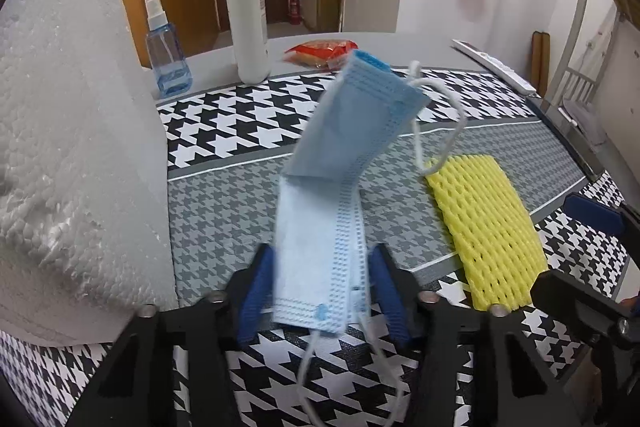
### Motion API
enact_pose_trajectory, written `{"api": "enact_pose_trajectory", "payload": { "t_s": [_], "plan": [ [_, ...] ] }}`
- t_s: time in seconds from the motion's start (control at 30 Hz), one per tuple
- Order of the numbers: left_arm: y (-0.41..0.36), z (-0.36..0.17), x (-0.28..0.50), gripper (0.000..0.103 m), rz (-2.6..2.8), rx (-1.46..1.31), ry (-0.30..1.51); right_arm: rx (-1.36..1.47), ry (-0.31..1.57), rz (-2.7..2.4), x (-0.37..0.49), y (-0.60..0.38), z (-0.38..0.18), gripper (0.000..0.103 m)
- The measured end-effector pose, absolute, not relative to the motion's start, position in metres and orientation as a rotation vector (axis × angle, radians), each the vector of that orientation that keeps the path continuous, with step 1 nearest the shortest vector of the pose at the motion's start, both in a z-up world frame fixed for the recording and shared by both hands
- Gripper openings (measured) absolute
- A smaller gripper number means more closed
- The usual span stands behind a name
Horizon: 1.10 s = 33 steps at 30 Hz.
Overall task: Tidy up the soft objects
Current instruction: 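Lower the left gripper onto the blue face mask and close it, then lift the blue mask with the left gripper while the right gripper closes on the yellow net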
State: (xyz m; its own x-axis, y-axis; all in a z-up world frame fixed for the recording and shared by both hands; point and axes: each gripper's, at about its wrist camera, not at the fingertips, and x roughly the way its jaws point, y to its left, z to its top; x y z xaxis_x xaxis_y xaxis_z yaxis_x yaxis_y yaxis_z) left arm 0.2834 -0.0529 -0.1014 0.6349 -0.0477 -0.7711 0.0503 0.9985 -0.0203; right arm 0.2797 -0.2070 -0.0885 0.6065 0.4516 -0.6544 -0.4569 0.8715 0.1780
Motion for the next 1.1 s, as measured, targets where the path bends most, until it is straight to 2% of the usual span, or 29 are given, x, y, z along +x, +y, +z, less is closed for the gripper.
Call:
{"api": "enact_pose_trajectory", "payload": {
  "t_s": [0.13,0.2,0.27,1.1],
  "plan": [
    [-0.052,-0.101,0.285,0.027,-0.059,0.006,0.877,-0.017,0.758,0.528,0.281,-0.202,-0.089,0.103],
    [-0.053,-0.101,0.284,0.016,-0.072,0.005,0.875,-0.023,0.763,0.526,0.282,-0.200,-0.090,0.103],
    [-0.054,-0.101,0.284,0.011,-0.086,0.008,0.874,-0.025,0.771,0.519,0.283,-0.198,-0.091,0.103],
    [-0.045,-0.082,0.258,0.011,-0.116,-0.010,0.764,-0.084,0.832,0.454,0.287,-0.182,-0.101,0.103]
  ]
}}
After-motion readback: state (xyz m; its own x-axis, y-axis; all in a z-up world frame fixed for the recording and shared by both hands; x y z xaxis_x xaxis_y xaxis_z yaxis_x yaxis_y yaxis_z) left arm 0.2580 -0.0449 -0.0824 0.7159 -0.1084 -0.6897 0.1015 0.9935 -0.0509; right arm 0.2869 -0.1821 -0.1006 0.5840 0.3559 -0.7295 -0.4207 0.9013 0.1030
